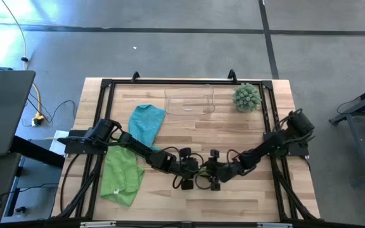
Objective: Roll microfiber towels into tight, uniform cylinder then place into a basket
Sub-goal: Put the light green microfiber cloth into the transparent bin
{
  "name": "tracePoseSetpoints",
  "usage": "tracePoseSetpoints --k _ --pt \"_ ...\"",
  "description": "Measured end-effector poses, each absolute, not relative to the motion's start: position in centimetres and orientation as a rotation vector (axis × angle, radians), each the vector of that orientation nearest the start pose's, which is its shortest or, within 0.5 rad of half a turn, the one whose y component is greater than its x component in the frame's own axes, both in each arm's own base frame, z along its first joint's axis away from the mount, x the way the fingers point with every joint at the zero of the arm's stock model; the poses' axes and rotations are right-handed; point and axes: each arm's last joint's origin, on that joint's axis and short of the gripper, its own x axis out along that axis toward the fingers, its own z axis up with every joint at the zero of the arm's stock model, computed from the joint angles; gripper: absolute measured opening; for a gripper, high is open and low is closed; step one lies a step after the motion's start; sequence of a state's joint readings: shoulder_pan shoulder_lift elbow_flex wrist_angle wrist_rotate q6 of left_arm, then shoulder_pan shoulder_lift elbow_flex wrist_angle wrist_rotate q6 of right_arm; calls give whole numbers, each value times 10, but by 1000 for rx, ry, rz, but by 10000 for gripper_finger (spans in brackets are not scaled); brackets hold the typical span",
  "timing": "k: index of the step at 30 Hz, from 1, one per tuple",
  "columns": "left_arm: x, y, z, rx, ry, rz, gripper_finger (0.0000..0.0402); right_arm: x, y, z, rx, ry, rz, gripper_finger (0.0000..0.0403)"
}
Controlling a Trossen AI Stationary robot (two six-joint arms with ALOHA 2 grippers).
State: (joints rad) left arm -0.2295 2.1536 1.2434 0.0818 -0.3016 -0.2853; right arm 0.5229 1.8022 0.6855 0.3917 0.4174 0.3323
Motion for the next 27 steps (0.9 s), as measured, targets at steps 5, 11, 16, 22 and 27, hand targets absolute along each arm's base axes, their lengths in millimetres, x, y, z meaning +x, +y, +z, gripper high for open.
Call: tracePoseSetpoints --k 5,11,16,22,27 --pt "418 -89 97 -55 782 180 106 283 144 97 37 736 -67 219" --pt "418 -90 97 -116 770 215 106 279 142 93 100 816 -130 180" --pt "418 -90 98 -120 770 213 116 278 142 92 143 839 -132 94" --pt "409 -88 122 -105 813 159 142 278 142 91 186 857 -121 12" --pt "395 -85 158 -95 838 165 149 274 141 96 223 880 -120 22"
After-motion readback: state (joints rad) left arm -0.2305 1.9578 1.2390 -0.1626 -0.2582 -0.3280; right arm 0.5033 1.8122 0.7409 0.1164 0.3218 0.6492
